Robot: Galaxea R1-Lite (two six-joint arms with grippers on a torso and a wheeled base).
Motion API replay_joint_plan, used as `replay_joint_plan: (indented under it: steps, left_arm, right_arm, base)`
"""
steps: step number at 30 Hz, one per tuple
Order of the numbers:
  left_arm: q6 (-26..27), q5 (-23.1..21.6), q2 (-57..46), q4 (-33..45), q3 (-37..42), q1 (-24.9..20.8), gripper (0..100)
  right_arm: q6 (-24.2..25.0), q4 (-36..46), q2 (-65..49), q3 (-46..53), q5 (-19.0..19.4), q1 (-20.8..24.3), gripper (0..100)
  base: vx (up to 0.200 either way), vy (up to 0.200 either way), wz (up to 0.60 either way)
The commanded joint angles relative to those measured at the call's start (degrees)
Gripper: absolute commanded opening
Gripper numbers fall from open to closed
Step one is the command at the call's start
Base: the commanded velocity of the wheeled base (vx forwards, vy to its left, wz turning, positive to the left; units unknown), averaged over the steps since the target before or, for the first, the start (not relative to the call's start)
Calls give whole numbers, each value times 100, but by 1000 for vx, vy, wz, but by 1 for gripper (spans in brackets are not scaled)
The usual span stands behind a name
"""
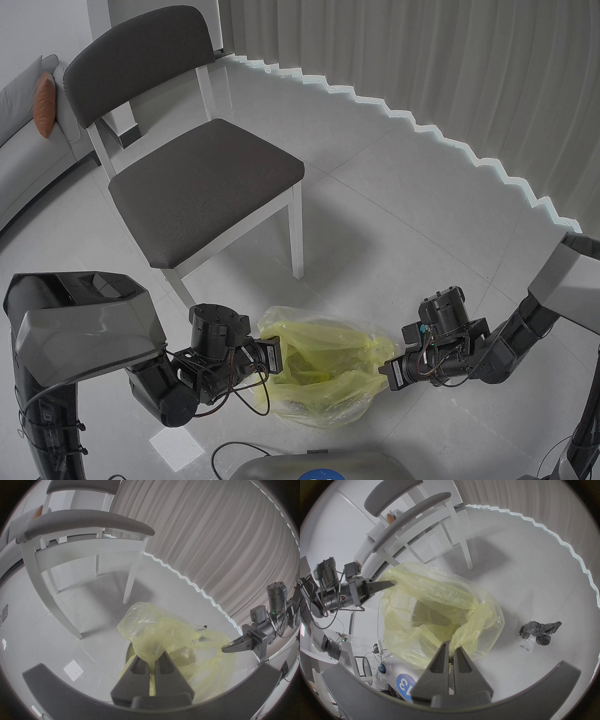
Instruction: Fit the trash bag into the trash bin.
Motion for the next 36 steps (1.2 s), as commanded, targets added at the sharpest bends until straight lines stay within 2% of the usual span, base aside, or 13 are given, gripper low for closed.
replay_joint_plan:
  steps: [1, 9, 12, 20, 30, 36]
  left_arm:
    - [4, 22, 15, -2, -42, 36, 0]
    - [30, 30, -91, 7, -60, 186, 0]
    - [30, 30, -117, 7, 28, 194, 0]
    - [30, 30, -47, 7, -68, 194, 0]
    - [109, 4, 392, 104, -710, 142, 0]
    - [320, -22, 603, 174, -772, 423, 0]
  right_arm:
    - [-11, -414, 620, 19, 24, -85, 0]
    - [-2, -1144, 1279, -166, 85, -76, 0]
    - [-2, -1126, 1305, -236, 244, -15, 0]
    - [-11, -1117, 1261, -122, 244, -85, 0]
    - [-11, -1161, 1174, 133, 226, -199, 0]
    - [-2, -1153, 936, 230, 200, -199, 0]
  base:
    - [0, 0, 0]
    - [0, 0, 0]
    - [0, 0, 0]
    - [0, 0, 0]
    - [0, 0, 0]
    - [0, 0, 0]
